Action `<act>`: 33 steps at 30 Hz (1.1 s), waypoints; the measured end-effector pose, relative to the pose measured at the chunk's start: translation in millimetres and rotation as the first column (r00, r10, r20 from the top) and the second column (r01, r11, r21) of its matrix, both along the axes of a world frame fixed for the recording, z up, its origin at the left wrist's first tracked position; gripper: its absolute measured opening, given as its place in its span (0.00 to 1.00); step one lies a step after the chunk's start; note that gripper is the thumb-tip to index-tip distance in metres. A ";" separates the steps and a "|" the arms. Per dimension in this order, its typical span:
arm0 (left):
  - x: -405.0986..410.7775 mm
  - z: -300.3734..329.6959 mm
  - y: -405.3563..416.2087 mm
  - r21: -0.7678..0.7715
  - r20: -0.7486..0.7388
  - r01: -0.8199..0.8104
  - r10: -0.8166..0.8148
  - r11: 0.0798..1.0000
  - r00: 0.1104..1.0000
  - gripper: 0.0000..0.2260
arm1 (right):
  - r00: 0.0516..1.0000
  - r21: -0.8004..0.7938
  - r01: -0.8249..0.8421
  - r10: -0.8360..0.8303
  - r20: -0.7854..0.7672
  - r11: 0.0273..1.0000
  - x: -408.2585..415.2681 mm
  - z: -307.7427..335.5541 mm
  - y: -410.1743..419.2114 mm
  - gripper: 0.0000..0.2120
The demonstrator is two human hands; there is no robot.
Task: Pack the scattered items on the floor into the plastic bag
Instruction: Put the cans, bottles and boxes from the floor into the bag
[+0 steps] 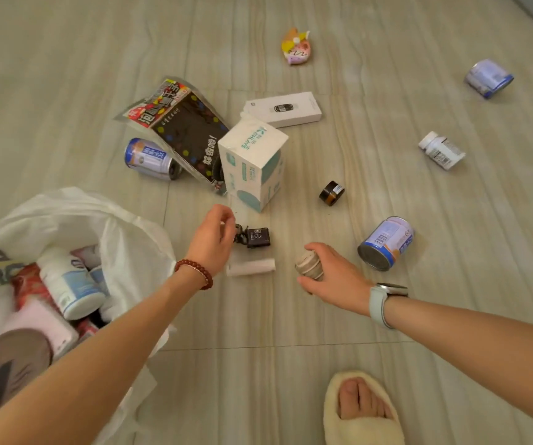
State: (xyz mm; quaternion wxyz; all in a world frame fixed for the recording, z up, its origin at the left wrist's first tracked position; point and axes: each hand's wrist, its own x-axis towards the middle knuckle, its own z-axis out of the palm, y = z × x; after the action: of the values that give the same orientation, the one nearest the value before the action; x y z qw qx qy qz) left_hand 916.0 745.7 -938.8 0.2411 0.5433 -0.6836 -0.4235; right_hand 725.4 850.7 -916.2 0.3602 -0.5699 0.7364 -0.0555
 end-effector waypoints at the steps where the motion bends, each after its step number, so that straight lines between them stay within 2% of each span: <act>1: 7.6 2.4 0.2 0.010 0.017 0.003 -0.003 1.000 1.000 0.03 | 1.000 -0.012 0.009 -0.009 0.013 1.000 4.7 2.9 -5.1 0.29; 4: 27.4 -3.7 6.2 0.079 0.280 0.083 -0.102 0.993 0.954 0.08 | 1.000 0.003 0.003 -0.003 -0.008 1.000 18.2 6.7 -14.5 0.30; 6: 36.2 -7.0 16.0 0.153 0.428 0.194 -0.241 0.969 0.871 0.16 | 0.998 0.042 -0.045 0.046 -0.042 0.998 25.2 7.3 -17.1 0.30; 9: 42.3 -4.8 35.9 0.142 0.523 0.407 -0.417 0.902 0.743 0.32 | 0.988 0.090 -0.133 0.140 -0.072 0.987 30.7 8.0 -18.7 0.32; 11: 44.4 -8.6 59.0 0.174 0.575 0.545 -0.534 0.820 0.619 0.45 | 0.980 0.108 -0.174 0.183 -0.083 0.979 31.9 7.5 -17.9 0.33; 12: 46.6 -12.2 71.8 0.225 0.625 0.599 -0.585 0.769 0.517 0.46 | 0.975 0.114 -0.191 0.202 -0.091 0.975 31.3 6.8 -17.1 0.32; 14: 55.8 -19.5 92.5 0.365 0.709 0.603 -0.632 0.709 0.313 0.46 | 0.963 0.130 -0.231 0.245 -0.107 0.964 29.7 4.3 -14.5 0.32; 15: 61.9 -20.1 98.2 0.434 0.726 0.560 -0.642 0.706 0.245 0.49 | 0.957 0.139 -0.253 0.269 -0.113 0.958 28.9 2.7 -13.4 0.32; 18: 78.9 -12.8 104.8 0.568 0.716 0.468 -0.687 0.677 0.125 0.53 | 0.944 0.152 -0.291 0.309 -0.117 0.945 28.9 -1.2 -11.0 0.31; 20: 85.3 -10.5 109.2 0.583 0.699 0.445 -0.699 0.680 0.153 0.51 | 0.938 0.152 -0.307 0.325 -0.117 0.940 32.4 -3.7 -9.6 0.30; 22: 86.5 -10.3 113.0 0.505 0.701 0.474 -0.663 0.722 0.262 0.43 | 0.928 0.154 -0.333 0.352 -0.118 0.930 37.9 -4.3 -9.5 0.30; 24: 84.8 -12.8 113.2 0.292 0.716 0.565 -0.568 0.772 0.406 0.32 | 0.925 0.146 -0.344 0.361 -0.117 0.928 45.3 -5.0 -11.4 0.31; 26: 76.4 -17.5 105.6 0.071 0.719 0.596 -0.455 0.800 0.525 0.27 | 0.934 0.114 -0.318 0.331 -0.131 0.941 51.1 -4.9 -16.7 0.31; 30: 47.9 -26.9 77.9 0.103 0.753 0.465 -0.374 0.879 0.541 0.30 | 0.963 0.080 -0.208 0.219 -0.158 0.975 49.0 -6.8 -24.8 0.32; 33: 26.6 -35.7 42.1 0.076 0.731 0.398 -0.323 0.914 0.602 0.34 | 0.974 0.098 -0.147 0.161 -0.158 0.984 38.8 -11.5 -24.2 0.31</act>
State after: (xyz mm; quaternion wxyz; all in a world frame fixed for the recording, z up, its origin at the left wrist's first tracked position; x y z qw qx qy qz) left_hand 942.6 787.7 -974.5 -0.1162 0.5048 -0.8366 -0.1784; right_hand 764.2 826.5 -927.7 0.3254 -0.6120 0.7189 0.0518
